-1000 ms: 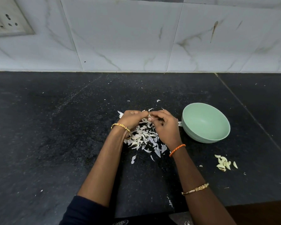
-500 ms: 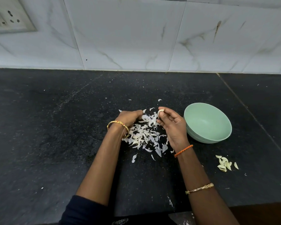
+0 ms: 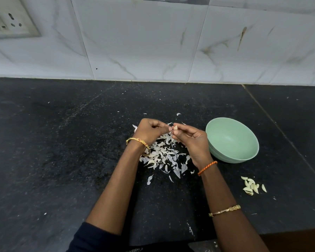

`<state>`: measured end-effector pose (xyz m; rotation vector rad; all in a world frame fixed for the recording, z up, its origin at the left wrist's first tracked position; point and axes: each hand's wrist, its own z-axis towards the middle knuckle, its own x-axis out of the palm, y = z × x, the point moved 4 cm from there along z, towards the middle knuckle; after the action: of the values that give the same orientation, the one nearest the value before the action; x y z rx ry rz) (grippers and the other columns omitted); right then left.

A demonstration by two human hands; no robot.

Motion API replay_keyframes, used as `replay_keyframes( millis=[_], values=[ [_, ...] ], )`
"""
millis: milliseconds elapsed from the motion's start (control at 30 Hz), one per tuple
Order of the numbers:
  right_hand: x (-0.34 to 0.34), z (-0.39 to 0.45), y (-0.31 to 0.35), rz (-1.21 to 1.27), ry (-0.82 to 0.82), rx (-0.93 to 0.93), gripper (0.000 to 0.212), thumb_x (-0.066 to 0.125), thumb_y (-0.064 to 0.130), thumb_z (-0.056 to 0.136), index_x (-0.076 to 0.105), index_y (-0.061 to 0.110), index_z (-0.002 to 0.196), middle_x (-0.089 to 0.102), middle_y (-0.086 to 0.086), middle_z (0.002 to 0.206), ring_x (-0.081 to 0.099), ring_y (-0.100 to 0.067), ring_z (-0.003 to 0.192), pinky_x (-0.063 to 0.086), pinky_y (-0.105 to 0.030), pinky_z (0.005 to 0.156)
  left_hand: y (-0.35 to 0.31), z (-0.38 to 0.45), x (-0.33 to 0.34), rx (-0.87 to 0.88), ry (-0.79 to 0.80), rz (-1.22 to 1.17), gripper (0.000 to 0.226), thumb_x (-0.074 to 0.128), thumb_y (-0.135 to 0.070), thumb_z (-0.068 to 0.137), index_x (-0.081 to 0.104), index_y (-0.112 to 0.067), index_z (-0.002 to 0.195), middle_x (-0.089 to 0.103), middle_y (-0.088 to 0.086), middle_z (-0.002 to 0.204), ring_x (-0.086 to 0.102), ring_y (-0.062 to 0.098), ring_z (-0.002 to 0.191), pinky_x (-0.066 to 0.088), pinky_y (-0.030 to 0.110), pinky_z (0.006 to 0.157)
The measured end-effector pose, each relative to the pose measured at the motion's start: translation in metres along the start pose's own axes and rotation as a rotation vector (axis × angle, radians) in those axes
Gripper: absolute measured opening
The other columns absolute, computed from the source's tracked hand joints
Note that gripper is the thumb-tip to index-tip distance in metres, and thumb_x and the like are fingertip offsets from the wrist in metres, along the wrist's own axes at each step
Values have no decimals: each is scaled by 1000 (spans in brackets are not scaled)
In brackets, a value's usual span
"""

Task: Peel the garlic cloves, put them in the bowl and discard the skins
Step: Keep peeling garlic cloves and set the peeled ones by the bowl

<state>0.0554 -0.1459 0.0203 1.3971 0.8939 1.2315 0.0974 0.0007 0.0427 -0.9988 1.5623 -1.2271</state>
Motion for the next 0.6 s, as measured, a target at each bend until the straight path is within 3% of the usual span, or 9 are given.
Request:
replay_keyframes(
  millis=[133,233,433,600],
  values=[
    [0,1,3,-125,32,-47,34,65,-12,80,64,-4,113,74,1,91,71,-10,85,55,-20,74,-2,-1,0,19,35,6,3,77,-17,77,74,-16,78,72,-6,78,66,-3,74,48,8,68],
    [-1,2,4,-215,32,-77,31,67,-9,80,66,0,110,72,-8,97,70,-8,85,55,-19,75,-3,-1,-1,16,41,3,3,77,-16,77,74,-16,79,73,-5,78,67,-2,74,49,8,69],
    [-2,3,9,-396,79,-143,25,69,-4,81,72,8,102,73,1,94,69,-8,92,53,-19,83,-1,-1,-3,1,54,24,4,77,-16,77,75,-14,80,74,-2,80,67,1,77,50,14,75],
    [0,2,13,-562,105,-155,22,72,-2,80,74,13,97,72,7,90,67,0,87,52,-16,83,1,-2,-4,-45,60,75,5,75,-13,79,73,-15,75,70,-6,71,62,-5,65,46,9,64]
  ],
)
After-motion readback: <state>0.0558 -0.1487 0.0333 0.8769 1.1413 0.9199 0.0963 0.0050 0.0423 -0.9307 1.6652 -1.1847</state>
